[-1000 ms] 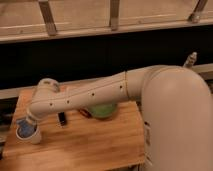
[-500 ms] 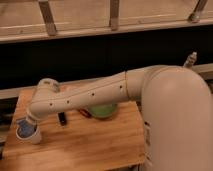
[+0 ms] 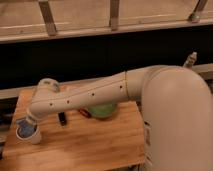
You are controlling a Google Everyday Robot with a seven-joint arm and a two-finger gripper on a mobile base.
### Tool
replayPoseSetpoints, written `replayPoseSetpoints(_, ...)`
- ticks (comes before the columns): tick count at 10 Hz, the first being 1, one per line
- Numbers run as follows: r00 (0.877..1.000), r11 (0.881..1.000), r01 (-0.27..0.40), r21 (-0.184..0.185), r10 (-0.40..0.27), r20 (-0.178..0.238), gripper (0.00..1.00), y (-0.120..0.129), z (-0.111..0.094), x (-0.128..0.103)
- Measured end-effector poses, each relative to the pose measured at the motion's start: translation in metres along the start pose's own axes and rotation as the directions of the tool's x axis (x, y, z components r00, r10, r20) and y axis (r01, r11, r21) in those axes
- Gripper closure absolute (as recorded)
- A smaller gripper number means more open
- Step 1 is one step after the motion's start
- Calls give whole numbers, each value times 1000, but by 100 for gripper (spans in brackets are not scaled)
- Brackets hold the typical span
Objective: Place the white sponge in the ceramic cup
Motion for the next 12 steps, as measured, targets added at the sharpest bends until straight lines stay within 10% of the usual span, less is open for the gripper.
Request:
replayPoseSetpoints(7, 1000, 1000, -1, 0, 1, 0, 23, 0, 0, 0)
replayPoseSetpoints(12, 1000, 1000, -1, 0, 1, 0, 20, 0, 0, 0)
